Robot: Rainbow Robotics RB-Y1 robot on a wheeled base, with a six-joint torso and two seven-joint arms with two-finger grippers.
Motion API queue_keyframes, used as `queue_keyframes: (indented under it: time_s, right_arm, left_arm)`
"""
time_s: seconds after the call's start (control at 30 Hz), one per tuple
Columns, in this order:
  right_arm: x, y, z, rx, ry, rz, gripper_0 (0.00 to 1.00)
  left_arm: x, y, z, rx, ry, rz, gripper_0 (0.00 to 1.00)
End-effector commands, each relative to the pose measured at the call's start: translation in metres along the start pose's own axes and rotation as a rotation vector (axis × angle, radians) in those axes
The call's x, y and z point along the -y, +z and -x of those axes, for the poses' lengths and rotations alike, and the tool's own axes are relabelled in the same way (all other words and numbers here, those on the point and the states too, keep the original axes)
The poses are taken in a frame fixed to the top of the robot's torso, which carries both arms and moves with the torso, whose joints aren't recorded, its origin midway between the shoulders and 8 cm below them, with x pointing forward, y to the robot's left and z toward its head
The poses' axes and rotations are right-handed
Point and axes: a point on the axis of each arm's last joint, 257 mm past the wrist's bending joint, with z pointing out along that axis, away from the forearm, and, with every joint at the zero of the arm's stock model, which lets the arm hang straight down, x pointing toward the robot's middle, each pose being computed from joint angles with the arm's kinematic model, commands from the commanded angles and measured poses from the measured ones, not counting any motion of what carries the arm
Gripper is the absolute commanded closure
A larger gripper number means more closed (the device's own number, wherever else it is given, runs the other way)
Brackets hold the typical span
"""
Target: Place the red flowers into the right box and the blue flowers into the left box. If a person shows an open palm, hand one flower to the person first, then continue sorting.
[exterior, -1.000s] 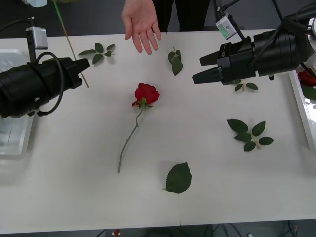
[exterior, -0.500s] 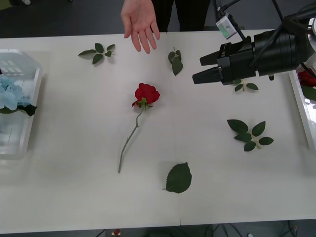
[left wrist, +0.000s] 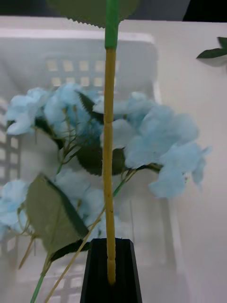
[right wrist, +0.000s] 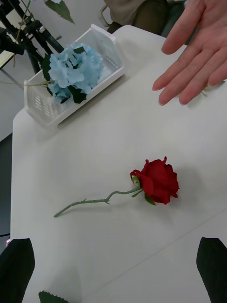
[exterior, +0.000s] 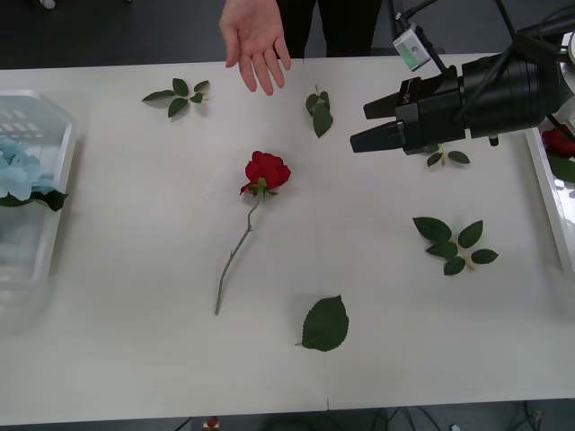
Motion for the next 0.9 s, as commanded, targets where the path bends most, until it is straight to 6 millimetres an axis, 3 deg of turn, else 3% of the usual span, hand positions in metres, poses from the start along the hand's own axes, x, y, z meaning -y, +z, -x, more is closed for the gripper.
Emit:
queue_keyframes:
  time_s: [0.03, 0.27, 0.47, 0.73, 0.9]
  right_arm:
    - [0.0, -0.008, 0.023, 0.01, -0.089, -0.01, 0.0]
    - [0.0, -0.009, 0.022, 0.009, -0.092, -0.011, 0.0]
    - [0.0, -0.008, 0.02, 0.008, -0.089, -0.009, 0.0]
    - [0.0, -0.009, 0.021, 0.009, -0.092, -0.011, 0.0]
    - [0.0, -0.008, 0.022, 0.01, -0.094, -0.01, 0.0]
  left_arm:
    - [-0.053, -0.027, -0.026, -0.055, 0.038, 0.098, 1.0]
    - [-0.102, -0.035, -0.066, -0.091, -0.008, 0.203, 1.0]
    - [-0.109, -0.022, -0.079, -0.102, 0.01, 0.241, 0.99]
    - [-0.112, -0.01, -0.09, -0.115, 0.039, 0.27, 0.65]
    - [-0.112, -0.008, -0.086, -0.105, 0.044, 0.273, 0.51]
